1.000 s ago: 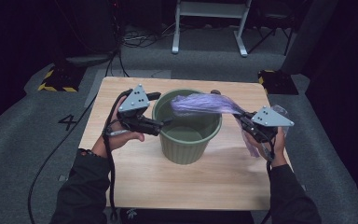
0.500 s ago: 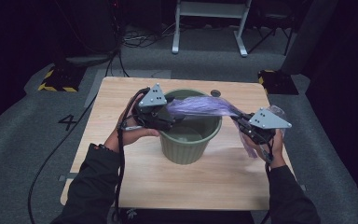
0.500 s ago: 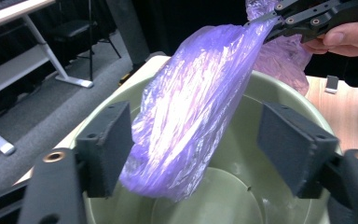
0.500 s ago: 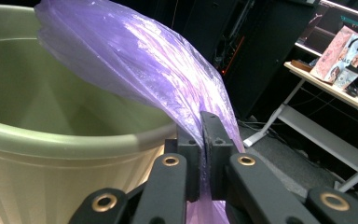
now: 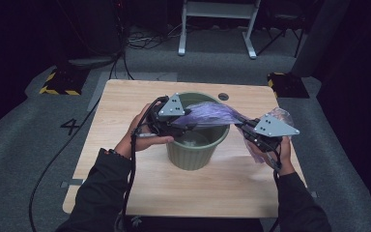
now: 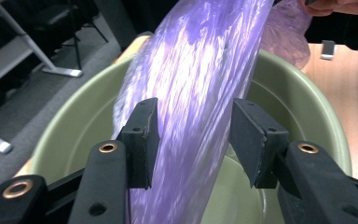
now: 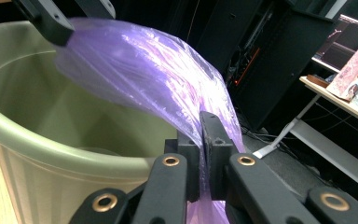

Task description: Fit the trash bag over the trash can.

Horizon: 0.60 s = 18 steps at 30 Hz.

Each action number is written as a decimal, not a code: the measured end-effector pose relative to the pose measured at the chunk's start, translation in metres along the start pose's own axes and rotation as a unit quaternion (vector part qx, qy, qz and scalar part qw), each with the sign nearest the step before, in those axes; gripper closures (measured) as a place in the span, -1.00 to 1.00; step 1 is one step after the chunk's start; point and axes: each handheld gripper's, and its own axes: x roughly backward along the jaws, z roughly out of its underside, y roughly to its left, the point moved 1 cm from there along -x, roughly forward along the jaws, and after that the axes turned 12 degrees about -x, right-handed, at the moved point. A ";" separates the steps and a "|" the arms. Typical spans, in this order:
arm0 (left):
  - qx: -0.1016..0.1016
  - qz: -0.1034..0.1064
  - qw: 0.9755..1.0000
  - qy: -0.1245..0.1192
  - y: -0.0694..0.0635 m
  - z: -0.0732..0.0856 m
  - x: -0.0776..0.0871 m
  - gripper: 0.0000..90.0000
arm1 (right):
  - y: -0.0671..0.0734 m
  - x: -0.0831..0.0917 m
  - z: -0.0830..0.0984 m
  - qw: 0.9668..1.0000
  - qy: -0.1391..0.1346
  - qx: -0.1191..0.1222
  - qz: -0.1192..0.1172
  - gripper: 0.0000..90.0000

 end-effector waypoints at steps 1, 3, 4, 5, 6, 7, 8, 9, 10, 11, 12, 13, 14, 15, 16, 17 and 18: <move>0.002 0.001 1.000 0.000 0.000 0.000 -0.002 0.09 | 0.003 -0.001 -0.001 1.000 0.003 0.006 0.001 0.96; 0.005 0.004 1.000 -0.003 -0.001 -0.001 -0.004 0.09 | 0.004 -0.002 -0.002 1.000 0.004 0.011 0.002 0.96; 0.003 0.006 1.000 -0.001 -0.001 -0.001 -0.005 0.08 | 0.006 -0.002 -0.003 1.000 0.004 0.014 0.000 0.96; 0.000 0.007 1.000 0.002 -0.002 -0.002 -0.006 0.08 | 0.007 -0.003 -0.004 1.000 0.005 0.016 -0.002 0.95; -0.002 0.006 1.000 0.004 -0.003 -0.003 -0.007 0.07 | 0.008 -0.003 -0.005 1.000 0.006 0.019 -0.004 0.95; -0.004 0.005 1.000 0.007 -0.004 -0.004 -0.009 0.02 | 0.009 -0.003 -0.007 1.000 0.006 0.021 -0.006 0.95; -0.006 0.008 1.000 0.010 -0.005 -0.006 -0.010 -0.03 | 0.011 -0.004 -0.008 1.000 0.006 0.022 -0.008 0.94; -0.008 0.010 1.000 0.014 -0.006 -0.007 -0.011 -0.05 | 0.012 -0.004 -0.009 1.000 0.006 0.024 -0.008 0.94; -0.013 0.011 1.000 0.015 -0.007 -0.008 -0.013 -0.07 | 0.013 -0.004 -0.010 1.000 0.007 0.026 -0.011 0.94; -0.017 0.012 1.000 0.019 -0.007 -0.010 -0.014 -0.11 | 0.014 -0.005 -0.010 1.000 0.007 0.026 -0.014 0.93; -0.017 0.014 1.000 0.021 -0.008 -0.011 -0.016 -0.12 | 0.016 -0.005 -0.011 0.999 0.009 0.029 -0.016 0.93; -0.025 0.002 0.999 0.027 -0.010 -0.013 -0.018 -0.01 | 0.018 -0.005 -0.013 0.999 0.008 0.031 -0.019 0.90; -0.025 0.002 0.999 0.027 -0.010 -0.013 -0.018 0.15 | 0.019 -0.005 -0.014 0.999 0.007 0.031 -0.021 0.89; -0.032 -0.012 0.999 0.032 -0.010 -0.014 -0.019 0.15 | 0.019 -0.005 -0.014 0.999 0.007 0.031 -0.021 0.89; -0.038 -0.019 0.998 0.037 -0.010 -0.014 -0.019 0.36 | 0.020 -0.005 -0.015 0.999 0.007 0.034 -0.022 0.87; -0.044 -0.022 0.998 0.040 -0.010 -0.014 -0.020 0.48 | 0.021 -0.005 -0.015 0.999 0.008 0.034 -0.023 0.85; -0.047 -0.022 0.998 0.041 -0.011 -0.014 -0.021 0.61 | 0.022 -0.005 -0.016 0.999 0.007 0.034 -0.025 0.83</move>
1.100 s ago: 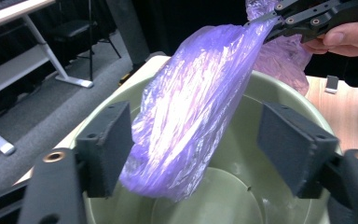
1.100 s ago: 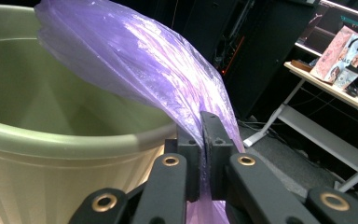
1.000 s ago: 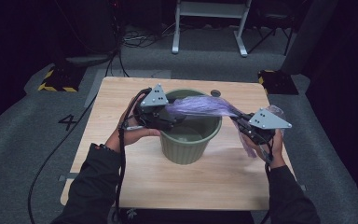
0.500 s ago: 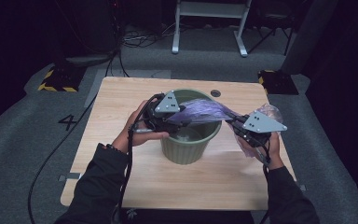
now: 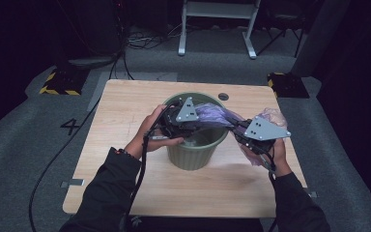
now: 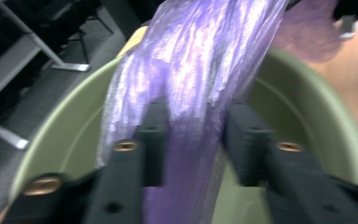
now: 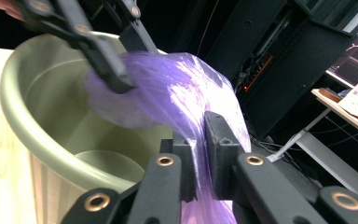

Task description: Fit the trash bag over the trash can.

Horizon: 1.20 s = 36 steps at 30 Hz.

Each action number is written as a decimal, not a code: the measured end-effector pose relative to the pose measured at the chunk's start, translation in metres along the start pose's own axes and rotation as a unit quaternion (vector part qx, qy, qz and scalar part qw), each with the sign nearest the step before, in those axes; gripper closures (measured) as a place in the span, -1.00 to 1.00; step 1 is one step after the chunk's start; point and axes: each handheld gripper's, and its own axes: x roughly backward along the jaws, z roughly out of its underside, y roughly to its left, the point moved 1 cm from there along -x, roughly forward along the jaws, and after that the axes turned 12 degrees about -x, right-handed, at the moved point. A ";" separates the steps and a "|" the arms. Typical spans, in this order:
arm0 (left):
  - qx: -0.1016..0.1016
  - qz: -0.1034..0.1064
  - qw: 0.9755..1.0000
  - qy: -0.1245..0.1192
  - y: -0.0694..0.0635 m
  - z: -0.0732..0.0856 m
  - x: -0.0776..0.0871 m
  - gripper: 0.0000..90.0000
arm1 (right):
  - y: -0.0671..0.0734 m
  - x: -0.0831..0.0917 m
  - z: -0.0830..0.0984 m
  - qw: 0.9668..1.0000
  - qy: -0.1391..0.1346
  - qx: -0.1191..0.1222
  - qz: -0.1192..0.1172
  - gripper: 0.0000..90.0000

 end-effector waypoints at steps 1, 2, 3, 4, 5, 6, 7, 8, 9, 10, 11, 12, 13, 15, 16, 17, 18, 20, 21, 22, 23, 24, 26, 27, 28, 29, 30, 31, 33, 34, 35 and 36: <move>-0.002 0.000 1.000 -0.001 0.000 0.000 0.000 0.79 | 0.001 0.001 0.000 1.000 0.000 0.001 -0.002 0.79; -0.003 0.003 1.000 -0.005 0.000 0.001 0.000 0.79 | 0.001 0.001 0.000 1.000 0.000 0.001 -0.002 0.79; -0.004 0.004 1.000 -0.008 0.000 0.001 0.000 0.86 | 0.002 0.001 0.000 1.000 0.000 0.000 -0.005 0.78; -0.004 0.004 1.000 -0.009 -0.001 0.001 0.000 0.91 | 0.002 0.001 0.000 1.000 0.000 -0.001 -0.007 0.75; -0.004 0.003 1.000 -0.013 0.000 0.002 0.000 0.94 | 0.002 0.002 0.001 1.000 -0.001 -0.001 -0.008 0.73; -0.003 0.005 1.000 -0.017 0.000 0.002 0.001 0.96 | 0.002 0.002 0.001 1.000 -0.001 -0.003 -0.009 0.71; 0.000 0.005 1.000 -0.018 0.000 0.003 0.001 0.97 | 0.002 0.002 0.002 1.000 -0.001 -0.007 -0.013 0.66; 0.001 0.002 1.000 -0.015 0.000 0.004 0.001 0.98 | 0.002 0.003 0.002 1.000 -0.001 -0.011 -0.018 0.61; 0.003 0.001 1.000 -0.017 0.001 0.005 0.001 0.98 | 0.001 0.004 0.003 1.000 -0.002 -0.013 -0.017 0.54; 0.007 -0.001 1.000 -0.022 0.001 0.006 0.002 0.98 | 0.001 0.004 0.003 1.000 -0.002 -0.017 -0.014 0.43; 0.010 -0.003 1.000 -0.025 0.002 0.007 0.003 0.98 | 0.000 0.005 0.003 1.000 -0.005 -0.024 -0.013 0.31; 0.014 -0.003 0.999 -0.029 0.002 0.009 0.004 0.98 | -0.001 0.006 0.004 0.999 -0.004 -0.034 -0.016 0.23; 0.014 -0.006 0.999 -0.031 0.003 0.010 0.005 0.98 | -0.001 0.007 0.004 0.999 -0.002 -0.039 -0.017 0.16; 0.019 -0.006 0.999 -0.036 0.004 0.012 0.008 0.98 | -0.002 0.011 0.007 0.999 -0.003 -0.045 -0.019 0.10; 0.022 -0.007 0.999 -0.037 0.004 0.013 0.009 0.98 | -0.003 0.014 0.011 0.998 0.005 -0.052 -0.029 0.03; 0.024 -0.008 0.999 -0.038 0.005 0.014 0.010 0.98 | -0.003 0.014 0.011 0.998 0.005 -0.052 -0.029 0.03; 0.026 -0.010 0.999 -0.038 0.005 0.016 0.011 0.99 | -0.003 0.016 0.013 0.998 0.010 -0.052 -0.030 -0.01; 0.030 -0.010 0.999 -0.042 0.006 0.018 0.013 0.98 | -0.005 0.018 0.019 0.998 0.020 -0.055 -0.028 -0.05; 0.032 -0.009 0.998 -0.044 0.007 0.020 0.014 0.98 | -0.005 0.020 0.022 0.998 0.025 -0.058 -0.027 -0.09; 0.033 -0.011 0.998 -0.045 0.007 0.021 0.015 0.99 | -0.007 0.022 0.025 0.998 0.026 -0.060 -0.026 -0.10; 0.035 -0.010 0.998 -0.046 0.007 0.022 0.015 0.99 | -0.008 0.023 0.028 0.997 0.027 -0.065 -0.024 -0.10; 0.036 -0.009 0.998 -0.045 0.007 0.024 0.015 0.98 | -0.009 0.025 0.031 0.997 0.030 -0.067 -0.021 -0.11; 0.039 -0.010 0.998 -0.046 0.007 0.026 0.015 0.98 | -0.011 0.028 0.037 0.997 0.031 -0.071 -0.015 -0.11; 0.043 -0.010 0.998 -0.046 0.007 0.027 0.015 0.98 | -0.012 0.029 0.039 0.997 0.033 -0.072 -0.011 -0.11; 0.043 -0.010 0.998 -0.046 0.007 0.028 0.015 0.99 | -0.014 0.030 0.042 0.997 0.036 -0.072 -0.007 -0.10; 0.044 -0.011 0.998 -0.046 0.007 0.029 0.015 0.98 | -0.015 0.030 0.045 0.997 0.040 -0.072 -0.004 -0.08; 0.044 -0.011 0.998 -0.046 0.008 0.029 0.015 0.98 | -0.016 0.030 0.047 0.997 0.047 -0.069 0.000 -0.05; 0.046 -0.010 0.998 -0.048 0.008 0.030 0.016 0.98 | -0.017 0.030 0.050 0.997 0.053 -0.063 0.003 -0.04; 0.046 -0.009 0.998 -0.048 0.009 0.030 0.016 0.99 | -0.019 0.030 0.055 0.997 0.062 -0.053 0.009 0.03; 0.046 -0.009 0.998 -0.048 0.008 0.030 0.016 0.98 | -0.020 0.029 0.058 0.996 0.065 -0.055 0.010 0.10; 0.046 -0.008 0.998 -0.049 0.008 0.030 0.016 0.99 | -0.021 0.029 0.061 0.996 0.065 -0.057 0.011 0.25; 0.045 -0.008 0.998 -0.049 0.008 0.030 0.016 0.98 | -0.022 0.028 0.063 0.996 0.064 -0.059 0.012 0.40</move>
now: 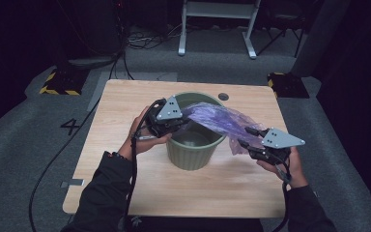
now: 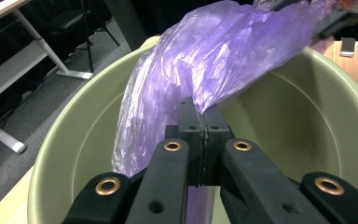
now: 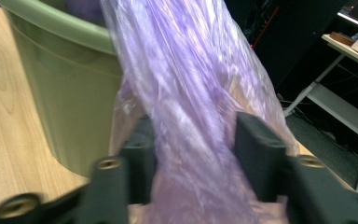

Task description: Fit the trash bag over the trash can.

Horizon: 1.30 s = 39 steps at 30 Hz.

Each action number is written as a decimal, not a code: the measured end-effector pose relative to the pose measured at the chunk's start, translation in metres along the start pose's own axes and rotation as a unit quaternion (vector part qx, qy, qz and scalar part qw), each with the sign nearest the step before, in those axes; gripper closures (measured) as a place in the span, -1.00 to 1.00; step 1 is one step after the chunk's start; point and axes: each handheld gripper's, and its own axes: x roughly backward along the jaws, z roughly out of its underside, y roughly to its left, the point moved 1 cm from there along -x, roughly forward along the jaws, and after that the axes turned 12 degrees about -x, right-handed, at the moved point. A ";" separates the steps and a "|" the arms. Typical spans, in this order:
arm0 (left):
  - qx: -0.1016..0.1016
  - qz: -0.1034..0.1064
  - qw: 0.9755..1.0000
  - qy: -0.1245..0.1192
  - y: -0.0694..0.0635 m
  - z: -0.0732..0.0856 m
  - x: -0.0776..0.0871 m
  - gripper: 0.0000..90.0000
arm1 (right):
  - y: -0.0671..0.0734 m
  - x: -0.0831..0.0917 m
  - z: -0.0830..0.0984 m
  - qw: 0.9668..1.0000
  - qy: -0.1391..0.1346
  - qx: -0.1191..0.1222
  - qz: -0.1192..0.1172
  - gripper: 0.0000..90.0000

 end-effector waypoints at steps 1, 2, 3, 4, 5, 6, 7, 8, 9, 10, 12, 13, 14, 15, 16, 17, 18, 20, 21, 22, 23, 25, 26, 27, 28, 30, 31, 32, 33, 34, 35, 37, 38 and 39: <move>0.000 0.000 1.000 0.000 0.000 0.000 0.000 0.98 | 0.000 -0.001 0.002 1.000 0.001 0.000 -0.003 0.53; 0.002 0.000 1.000 -0.001 0.000 0.001 0.000 0.98 | -0.001 -0.001 0.003 1.000 -0.001 0.001 -0.006 0.75; 0.005 0.000 1.000 -0.002 0.000 0.001 0.000 0.98 | -0.001 -0.001 0.003 1.000 -0.001 0.001 -0.006 0.75; 0.007 -0.002 1.000 -0.002 -0.001 0.002 -0.001 0.98 | -0.001 -0.002 0.003 1.000 -0.003 -0.001 -0.007 0.80; 0.008 -0.005 1.000 -0.008 -0.001 0.002 -0.001 0.97 | -0.001 -0.001 0.002 1.000 -0.005 -0.002 -0.007 0.86; 0.009 -0.007 1.000 -0.012 -0.002 0.002 -0.001 0.90 | -0.001 0.000 0.001 1.000 -0.008 0.001 -0.006 0.90; 0.012 -0.006 1.000 -0.015 -0.002 0.001 -0.001 0.83 | -0.002 0.001 -0.001 1.000 -0.014 -0.001 -0.002 0.93; 0.014 -0.005 1.000 -0.015 -0.003 0.000 -0.001 0.74 | -0.003 0.003 -0.003 1.000 -0.019 -0.002 0.001 0.94; 0.013 -0.006 1.000 -0.014 -0.003 0.000 -0.001 0.63 | -0.003 0.004 -0.004 1.000 -0.024 -0.002 0.005 0.94; 0.017 -0.007 1.000 -0.014 -0.004 -0.001 -0.002 0.49 | -0.004 0.006 -0.006 0.999 -0.030 -0.003 0.009 0.95; 0.019 -0.006 1.000 -0.018 -0.004 -0.002 -0.002 0.32 | -0.006 0.010 -0.010 0.999 -0.037 -0.004 0.015 0.96; 0.021 -0.006 1.000 -0.019 -0.004 -0.002 -0.001 0.21 | -0.006 0.011 -0.012 0.999 -0.040 -0.003 0.018 0.97; 0.022 -0.006 1.000 -0.020 -0.004 -0.002 -0.001 0.17 | -0.006 0.013 -0.013 0.999 -0.043 -0.003 0.023 0.97; 0.021 -0.005 1.000 -0.022 -0.004 -0.002 0.000 0.17 | -0.007 0.014 -0.014 0.999 -0.045 -0.005 0.029 0.97; 0.024 -0.006 0.999 -0.024 -0.004 -0.003 0.000 0.13 | -0.008 0.015 -0.014 0.998 -0.047 -0.007 0.033 0.97; 0.027 -0.006 0.999 -0.026 -0.004 -0.003 0.001 0.06 | -0.009 0.016 -0.014 0.998 -0.051 -0.011 0.036 0.97; 0.031 -0.006 0.999 -0.025 -0.004 -0.003 0.001 -0.01 | -0.011 0.017 -0.014 0.997 -0.056 -0.016 0.043 0.97; 0.036 0.000 0.999 -0.026 -0.004 -0.003 0.001 -0.10 | -0.013 0.019 -0.015 0.997 -0.062 -0.028 0.047 0.97; 0.033 0.003 0.999 -0.029 -0.005 -0.003 0.000 -0.13 | -0.013 0.019 -0.016 0.996 -0.064 -0.030 0.048 0.97; 0.033 0.000 0.999 -0.027 -0.006 -0.005 0.000 -0.19 | -0.012 0.019 -0.017 0.997 -0.062 -0.027 0.048 0.97; 0.033 -0.003 0.999 -0.025 -0.007 -0.006 -0.001 -0.24 | -0.010 0.018 -0.019 0.997 -0.060 -0.021 0.048 0.97; 0.032 0.005 0.999 -0.023 -0.008 -0.009 -0.003 -0.31 | -0.005 0.015 -0.023 0.997 -0.057 -0.009 0.044 0.96; 0.030 0.007 0.999 -0.022 -0.010 -0.011 -0.004 -0.34 | -0.003 0.013 -0.025 0.998 -0.056 -0.003 0.039 0.96; 0.026 0.008 0.999 -0.022 -0.011 -0.013 -0.005 -0.34 | 0.000 0.012 -0.028 0.998 -0.056 0.002 0.036 0.96; 0.024 0.013 0.999 -0.023 -0.013 -0.015 -0.006 -0.34 | 0.003 0.011 -0.031 0.998 -0.057 0.005 0.031 0.96; 0.017 0.019 0.999 -0.025 -0.017 -0.019 -0.008 -0.35 | 0.008 0.009 -0.037 0.998 -0.060 0.012 0.023 0.95; 0.012 0.021 0.999 -0.022 -0.019 -0.022 -0.010 -0.35 | 0.011 0.008 -0.039 0.998 -0.062 0.016 0.021 0.94; 0.009 0.025 0.999 -0.020 -0.021 -0.024 -0.011 -0.35 | 0.014 0.007 -0.042 0.998 -0.064 0.020 0.017 0.94; 0.008 0.029 0.999 -0.019 -0.024 -0.026 -0.012 -0.35 | 0.017 0.007 -0.044 0.998 -0.064 0.025 0.013 0.93; 0.003 0.033 0.999 -0.019 -0.026 -0.028 -0.014 -0.35 | 0.020 0.006 -0.046 0.997 -0.064 0.030 0.011 0.92; 0.001 0.038 0.999 -0.017 -0.028 -0.029 -0.015 -0.35 | 0.023 0.005 -0.048 0.997 -0.065 0.033 0.008 0.91; -0.004 0.043 0.999 -0.014 -0.032 -0.033 -0.019 -0.31 | 0.029 0.003 -0.051 0.997 -0.065 0.043 0.002 0.90; -0.008 0.041 0.999 -0.009 -0.034 -0.034 -0.020 -0.27 | 0.031 0.002 -0.052 0.997 -0.063 0.046 0.000 0.89; -0.014 0.035 0.999 -0.005 -0.035 -0.035 -0.021 -0.17 | 0.034 0.002 -0.054 0.997 -0.064 0.051 -0.003 0.88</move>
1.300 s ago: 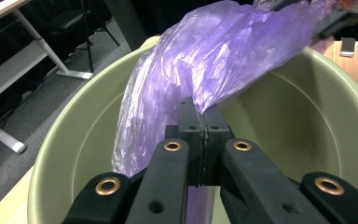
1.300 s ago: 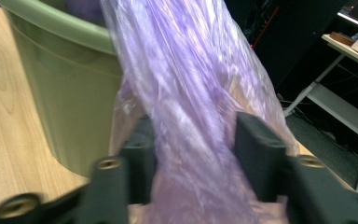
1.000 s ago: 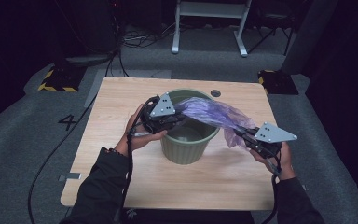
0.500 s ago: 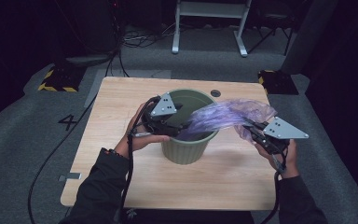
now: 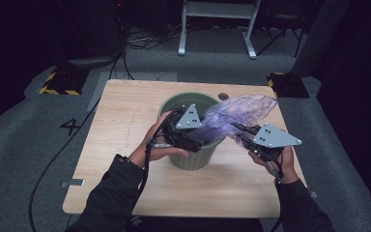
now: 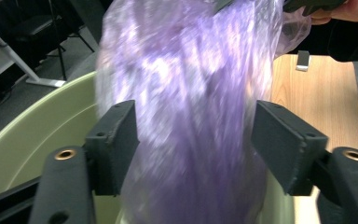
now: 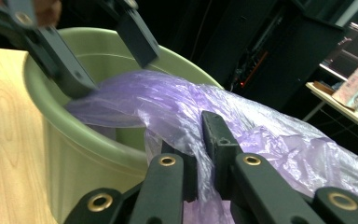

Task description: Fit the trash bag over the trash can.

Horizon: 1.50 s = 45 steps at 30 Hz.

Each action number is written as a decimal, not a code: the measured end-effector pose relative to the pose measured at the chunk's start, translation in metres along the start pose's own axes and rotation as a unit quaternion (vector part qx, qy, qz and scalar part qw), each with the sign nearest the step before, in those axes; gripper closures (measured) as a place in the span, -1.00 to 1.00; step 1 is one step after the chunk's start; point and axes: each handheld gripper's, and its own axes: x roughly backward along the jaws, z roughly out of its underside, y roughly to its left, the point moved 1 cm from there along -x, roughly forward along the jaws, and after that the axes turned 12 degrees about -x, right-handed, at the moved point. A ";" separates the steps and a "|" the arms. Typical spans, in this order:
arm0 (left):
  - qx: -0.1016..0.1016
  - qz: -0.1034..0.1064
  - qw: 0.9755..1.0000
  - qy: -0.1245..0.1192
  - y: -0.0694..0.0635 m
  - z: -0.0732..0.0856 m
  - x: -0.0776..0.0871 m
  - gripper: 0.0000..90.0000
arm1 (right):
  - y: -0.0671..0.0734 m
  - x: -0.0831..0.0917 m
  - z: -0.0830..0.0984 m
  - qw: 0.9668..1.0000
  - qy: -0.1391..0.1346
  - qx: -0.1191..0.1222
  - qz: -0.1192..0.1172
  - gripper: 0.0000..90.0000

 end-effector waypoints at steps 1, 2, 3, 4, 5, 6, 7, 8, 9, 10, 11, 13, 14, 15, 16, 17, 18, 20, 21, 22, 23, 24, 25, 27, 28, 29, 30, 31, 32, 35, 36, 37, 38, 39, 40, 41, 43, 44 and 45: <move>-0.003 -0.005 1.000 0.002 -0.001 -0.001 0.000 -0.02 | 0.002 0.000 -0.002 1.000 -0.001 0.003 -0.002 0.87; -0.009 -0.002 1.000 0.005 -0.002 -0.001 0.000 0.16 | 0.004 -0.001 -0.003 1.000 -0.002 0.006 -0.003 0.86; -0.016 -0.001 1.000 0.009 -0.003 -0.001 0.000 0.33 | 0.006 -0.001 -0.005 1.000 -0.002 0.009 -0.007 0.85; -0.020 -0.003 1.000 0.011 -0.004 -0.001 0.000 0.44 | 0.007 0.000 -0.006 1.000 -0.004 0.010 -0.008 0.83; -0.026 -0.005 1.000 0.011 -0.004 -0.001 0.001 0.58 | 0.008 0.000 -0.007 1.000 -0.005 0.013 -0.009 0.80; -0.027 -0.006 1.000 0.010 -0.005 -0.001 0.003 0.69 | 0.009 0.001 -0.008 1.000 -0.005 0.012 -0.010 0.75; -0.027 -0.007 1.000 0.008 -0.005 0.000 0.004 0.80 | 0.010 0.002 -0.009 1.000 -0.007 0.013 -0.012 0.70; -0.029 -0.009 1.000 0.007 -0.005 0.001 0.005 0.88 | 0.011 0.002 -0.009 1.000 -0.008 0.013 -0.015 0.63; -0.028 -0.008 1.000 0.005 -0.004 0.002 0.006 0.92 | 0.011 0.003 -0.009 1.000 -0.008 0.013 -0.015 0.56; -0.027 -0.008 1.000 0.004 -0.004 0.003 0.008 0.95 | 0.012 0.004 -0.009 1.000 -0.010 0.013 -0.015 0.45; -0.027 -0.012 1.000 0.004 -0.004 0.004 0.009 0.96 | 0.012 0.004 -0.009 1.000 -0.009 0.009 -0.012 0.31; -0.021 -0.018 1.000 -0.002 -0.003 0.007 0.012 0.97 | 0.011 0.005 -0.009 1.000 -0.013 -0.002 -0.011 0.08; -0.019 -0.020 1.000 -0.005 -0.004 0.009 0.014 0.97 | 0.010 0.006 -0.009 1.000 -0.018 -0.012 -0.011 -0.01; -0.020 -0.027 0.999 -0.006 -0.004 0.010 0.016 0.97 | 0.010 0.007 -0.009 0.999 -0.024 -0.019 -0.011 -0.09; -0.017 -0.032 0.999 -0.009 -0.004 0.012 0.018 0.97 | 0.010 0.008 -0.009 0.999 -0.025 -0.021 -0.013 -0.16; -0.015 -0.035 0.999 -0.011 -0.004 0.014 0.020 0.98 | 0.012 0.009 -0.009 0.999 -0.024 -0.023 -0.010 -0.26; -0.011 -0.037 0.999 -0.013 -0.003 0.016 0.022 0.98 | 0.012 0.009 -0.009 0.999 -0.024 -0.023 -0.010 -0.26; -0.005 -0.045 0.999 -0.017 -0.002 0.021 0.026 0.98 | 0.013 0.013 -0.008 0.999 -0.026 -0.024 -0.012 -0.34; -0.002 -0.048 0.999 -0.018 0.000 0.023 0.028 0.98 | 0.012 0.015 -0.007 0.999 -0.027 -0.026 -0.011 -0.36; 0.003 -0.053 0.998 -0.018 0.001 0.027 0.030 0.98 | 0.012 0.017 -0.005 0.999 -0.027 -0.031 -0.013 -0.37; 0.005 -0.057 0.998 -0.018 0.002 0.029 0.032 0.98 | 0.011 0.020 -0.003 0.999 -0.029 -0.036 -0.015 -0.38; 0.010 -0.060 0.998 -0.019 0.003 0.031 0.034 0.98 | 0.011 0.022 -0.002 0.999 -0.032 -0.041 -0.015 -0.40; 0.014 -0.061 0.998 -0.021 0.004 0.034 0.036 0.98 | 0.010 0.024 0.000 0.998 -0.034 -0.050 -0.018 -0.40; 0.020 -0.065 0.997 -0.021 0.007 0.039 0.039 0.98 | 0.010 0.027 0.005 0.998 -0.035 -0.055 -0.016 -0.42; 0.023 -0.067 0.997 -0.022 0.007 0.041 0.040 0.98 | 0.010 0.028 0.008 0.998 -0.036 -0.058 -0.015 -0.43; 0.026 -0.069 0.997 -0.023 0.008 0.043 0.041 0.97 | 0.010 0.028 0.011 0.997 -0.035 -0.064 -0.017 -0.43; 0.029 -0.068 0.997 -0.025 0.009 0.044 0.042 0.97 | 0.010 0.028 0.014 0.997 -0.034 -0.068 -0.019 -0.44; 0.030 -0.068 0.997 -0.025 0.010 0.046 0.043 0.97 | 0.009 0.027 0.016 0.997 -0.033 -0.071 -0.021 -0.44; 0.033 -0.068 0.997 -0.027 0.011 0.047 0.044 0.97 | 0.009 0.026 0.018 0.996 -0.030 -0.075 -0.024 -0.44; 0.040 -0.062 0.997 -0.032 0.012 0.051 0.045 0.95 | 0.010 0.020 0.022 0.996 -0.025 -0.078 -0.020 -0.40; 0.039 -0.062 0.997 -0.033 0.012 0.052 0.044 0.94 | 0.010 0.018 0.022 0.997 -0.024 -0.075 -0.019 -0.36; 0.041 -0.059 0.997 -0.036 0.012 0.053 0.044 0.92 | 0.010 0.016 0.022 0.997 -0.027 -0.072 -0.021 -0.32; 0.042 -0.056 0.997 -0.040 0.012 0.053 0.044 0.90 | 0.011 0.014 0.021 0.997 -0.029 -0.072 -0.022 -0.25; 0.043 -0.055 0.997 -0.041 0.011 0.054 0.043 0.88 | 0.012 0.012 0.021 0.997 -0.032 -0.067 -0.023 -0.15; 0.044 -0.055 0.997 -0.039 0.011 0.054 0.043 0.84 | 0.013 0.010 0.020 0.997 -0.033 -0.064 -0.025 -0.10; 0.041 -0.052 0.997 -0.038 0.010 0.054 0.042 0.81 | 0.014 0.008 0.018 0.997 -0.033 -0.060 -0.028 -0.04; 0.038 -0.050 0.997 -0.039 0.008 0.053 0.041 0.66 | 0.016 0.005 0.015 0.998 -0.038 -0.049 -0.030 0.07; 0.038 -0.048 0.997 -0.040 0.007 0.053 0.041 0.59 | 0.017 0.003 0.014 0.998 -0.039 -0.044 -0.028 0.13; 0.035 -0.045 0.997 -0.044 0.006 0.052 0.041 0.53 | 0.017 0.002 0.012 0.998 -0.036 -0.040 -0.027 0.20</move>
